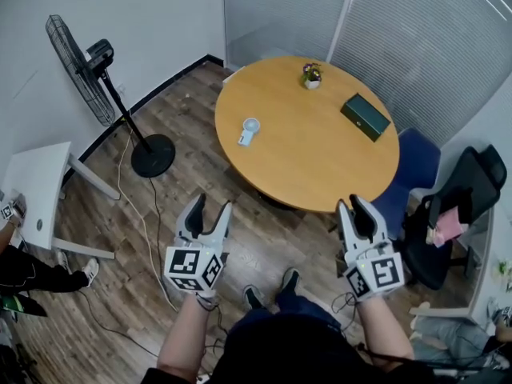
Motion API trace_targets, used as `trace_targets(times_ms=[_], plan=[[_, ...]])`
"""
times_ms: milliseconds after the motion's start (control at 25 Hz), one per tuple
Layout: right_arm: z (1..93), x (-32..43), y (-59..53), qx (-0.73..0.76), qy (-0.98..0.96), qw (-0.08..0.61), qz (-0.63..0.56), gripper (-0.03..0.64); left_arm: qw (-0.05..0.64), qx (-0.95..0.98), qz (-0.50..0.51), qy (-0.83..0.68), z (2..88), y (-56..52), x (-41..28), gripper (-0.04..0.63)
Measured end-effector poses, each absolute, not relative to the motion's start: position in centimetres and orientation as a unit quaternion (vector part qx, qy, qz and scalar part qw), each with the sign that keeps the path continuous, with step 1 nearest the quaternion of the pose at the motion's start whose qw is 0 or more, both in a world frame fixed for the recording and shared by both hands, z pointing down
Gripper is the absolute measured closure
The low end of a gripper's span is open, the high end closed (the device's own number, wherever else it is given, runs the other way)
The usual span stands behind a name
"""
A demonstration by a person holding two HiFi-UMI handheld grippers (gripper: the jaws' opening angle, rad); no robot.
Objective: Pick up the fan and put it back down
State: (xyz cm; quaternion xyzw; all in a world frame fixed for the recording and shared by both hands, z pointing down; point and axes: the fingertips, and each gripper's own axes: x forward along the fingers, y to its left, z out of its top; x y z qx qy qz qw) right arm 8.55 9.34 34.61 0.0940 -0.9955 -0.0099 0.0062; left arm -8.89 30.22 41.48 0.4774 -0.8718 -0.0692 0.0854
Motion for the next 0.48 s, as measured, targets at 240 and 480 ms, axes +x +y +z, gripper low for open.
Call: trace_targets(times_ms=[240,480], plan=[[35.7,3.9,7.1,0.081,-0.997,0.003,0.001,0.509,0.097,0.469,-0.061,-0.876,42.6,27.8,-12.9,0.35],[36.5,-1.2,2.7,0.069,-0.997,-0.009,0.02,0.509,0.093,0.45,-0.027,-0.888,42.3,24.4,-17.7,0.35]])
